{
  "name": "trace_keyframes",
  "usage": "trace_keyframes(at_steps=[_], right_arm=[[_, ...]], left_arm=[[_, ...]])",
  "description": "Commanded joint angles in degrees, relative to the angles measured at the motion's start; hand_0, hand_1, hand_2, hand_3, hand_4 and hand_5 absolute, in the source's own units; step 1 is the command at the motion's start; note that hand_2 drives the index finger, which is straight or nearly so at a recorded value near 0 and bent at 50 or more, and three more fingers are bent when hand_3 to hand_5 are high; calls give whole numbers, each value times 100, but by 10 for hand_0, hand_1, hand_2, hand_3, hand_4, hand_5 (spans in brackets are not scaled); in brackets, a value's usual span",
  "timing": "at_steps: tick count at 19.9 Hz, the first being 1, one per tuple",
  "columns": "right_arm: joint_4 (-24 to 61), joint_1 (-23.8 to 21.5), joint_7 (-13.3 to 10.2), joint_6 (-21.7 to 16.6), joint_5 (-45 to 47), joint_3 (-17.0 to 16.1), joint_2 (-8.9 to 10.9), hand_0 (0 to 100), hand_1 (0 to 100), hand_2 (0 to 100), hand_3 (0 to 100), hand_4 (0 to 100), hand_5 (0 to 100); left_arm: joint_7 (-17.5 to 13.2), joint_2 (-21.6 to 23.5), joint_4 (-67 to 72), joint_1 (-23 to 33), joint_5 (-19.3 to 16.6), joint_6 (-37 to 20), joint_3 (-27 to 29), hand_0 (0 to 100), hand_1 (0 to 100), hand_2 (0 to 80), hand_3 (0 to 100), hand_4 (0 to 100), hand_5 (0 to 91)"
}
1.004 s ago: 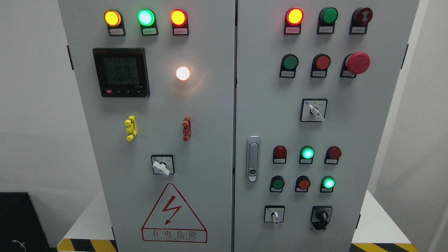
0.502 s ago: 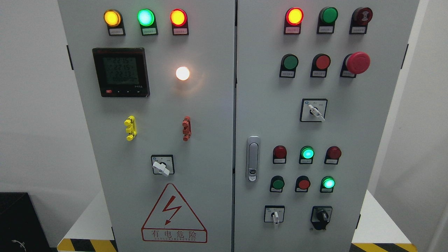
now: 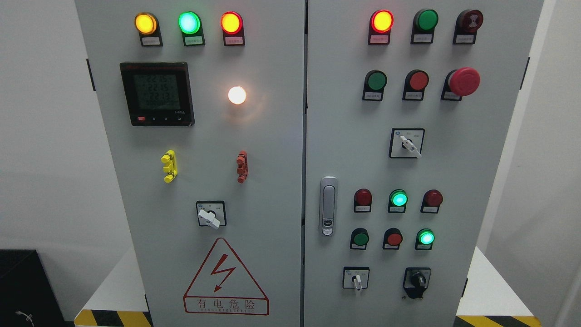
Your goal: Flip black knob to close circuit
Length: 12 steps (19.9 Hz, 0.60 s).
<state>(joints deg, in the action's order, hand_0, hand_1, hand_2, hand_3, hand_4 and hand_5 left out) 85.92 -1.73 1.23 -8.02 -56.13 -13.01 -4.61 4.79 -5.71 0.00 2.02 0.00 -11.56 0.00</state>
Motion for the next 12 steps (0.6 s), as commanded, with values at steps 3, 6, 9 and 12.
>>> trace_keyframes(at_steps=[3, 6, 9, 12], right_arm=[[996, 111, 272, 319, -688, -158, -146, 0, 0, 783, 953, 760, 782], [1102, 208, 316, 424, -864, -149, -146, 0, 0, 783, 953, 761, 782], [1190, 269, 457, 451, -1048, -132, -146, 0, 0, 784, 952, 761, 782], [1216, 348, 466, 459, -1145, -114, -146, 0, 0, 785, 953, 761, 781]], left_arm=[[4, 0, 132, 0, -123, 4, -114, 0, 0, 0, 0, 0, 0], [4, 0, 123, 0, -123, 4, -114, 0, 0, 0, 0, 0, 0], [4, 0, 132, 0, -123, 4, -114, 0, 0, 0, 0, 0, 0], [4, 0, 123, 0, -123, 4, -114, 0, 0, 0, 0, 0, 0]])
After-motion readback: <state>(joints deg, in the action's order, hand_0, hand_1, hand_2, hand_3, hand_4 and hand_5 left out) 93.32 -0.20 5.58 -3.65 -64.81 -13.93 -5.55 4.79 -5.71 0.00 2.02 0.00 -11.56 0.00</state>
